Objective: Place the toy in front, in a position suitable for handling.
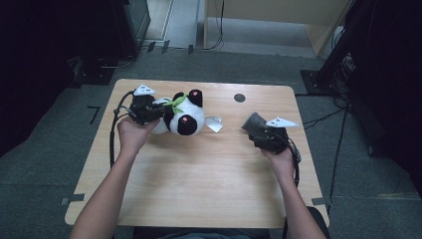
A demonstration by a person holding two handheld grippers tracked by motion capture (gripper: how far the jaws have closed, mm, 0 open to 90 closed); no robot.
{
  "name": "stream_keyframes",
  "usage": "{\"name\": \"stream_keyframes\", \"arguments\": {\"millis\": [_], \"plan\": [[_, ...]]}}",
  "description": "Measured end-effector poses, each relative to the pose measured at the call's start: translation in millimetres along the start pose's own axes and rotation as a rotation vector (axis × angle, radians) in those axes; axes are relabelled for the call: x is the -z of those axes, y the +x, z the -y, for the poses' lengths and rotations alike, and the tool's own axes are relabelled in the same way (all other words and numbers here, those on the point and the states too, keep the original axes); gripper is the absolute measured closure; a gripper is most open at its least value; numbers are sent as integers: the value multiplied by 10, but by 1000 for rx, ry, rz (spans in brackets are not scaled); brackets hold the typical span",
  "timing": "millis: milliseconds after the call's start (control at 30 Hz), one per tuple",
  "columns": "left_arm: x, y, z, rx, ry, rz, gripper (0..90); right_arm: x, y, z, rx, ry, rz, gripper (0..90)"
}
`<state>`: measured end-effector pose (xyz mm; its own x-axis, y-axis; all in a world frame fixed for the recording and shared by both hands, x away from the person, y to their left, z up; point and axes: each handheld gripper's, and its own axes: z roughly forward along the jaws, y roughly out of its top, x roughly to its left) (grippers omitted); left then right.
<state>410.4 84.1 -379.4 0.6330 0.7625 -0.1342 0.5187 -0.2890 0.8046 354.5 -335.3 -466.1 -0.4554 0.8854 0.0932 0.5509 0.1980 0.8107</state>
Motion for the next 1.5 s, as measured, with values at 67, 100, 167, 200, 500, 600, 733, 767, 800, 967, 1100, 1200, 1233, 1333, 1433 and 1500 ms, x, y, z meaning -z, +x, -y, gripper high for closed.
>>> {"name": "stream_keyframes", "arguments": {"millis": [67, 100, 167, 200, 500, 600, 733, 767, 800, 967, 1100, 1200, 1233, 1333, 1433, 1500], "plan": [[-1, -58, 21, 7, 5, 25, 789, 7, -9, 2, 6, -3, 4, 414], [3, -89, 32, 10, 8, 35, 789, 9, -12, 2, 12, -6, 9, 414], [16, -162, 58, 13, 5, 42, 789, 7, -17, 9, 24, -9, 15, 410], [20, -193, 71, 20, 2, 51, 789, 5, -21, 13, 26, -8, 17, 409], [-41, -452, 174, 12, 18, 73, 790, 0, -62, 24, 5, -11, 16, 410], [-69, -519, 186, 19, 20, 83, 790, -6, -66, 26, 4, -8, 18, 409], [-78, -621, 201, 23, 15, 92, 788, -7, -79, 32, 3, -8, 18, 410], [-83, -644, 206, 23, 13, 94, 788, -7, -79, 32, 3, -8, 18, 410], [-92, -661, 214, 23, 11, 99, 787, -7, -84, 34, 0, -7, 17, 409], [-182, -702, 278, 20, 27, 117, 781, -14, -89, 39, -3, -4, 16, 405], [-218, -693, 336, 10, 36, 126, 760, -23, -90, 41, -5, 0, 17, 405], [-191, -669, 369, 15, 0, 137, 719, -35, -96, 42, -7, 0, 26, 405], [-176, -657, 373, 19, -7, 138, 692, -39, -99, 40, -10, -3, 28, 404], [-133, -614, 380, 9, -20, 130, 541, -58, -106, 30, -10, 3, 31, 403], [-79, -555, 411, 11, -33, 136, 455, -76, -104, 10, -4, 4, 45, 392], [-44, -505, 433, 13, -32, 140, 429, -90, -113, -12, -11, 2, 50, 386]]}}
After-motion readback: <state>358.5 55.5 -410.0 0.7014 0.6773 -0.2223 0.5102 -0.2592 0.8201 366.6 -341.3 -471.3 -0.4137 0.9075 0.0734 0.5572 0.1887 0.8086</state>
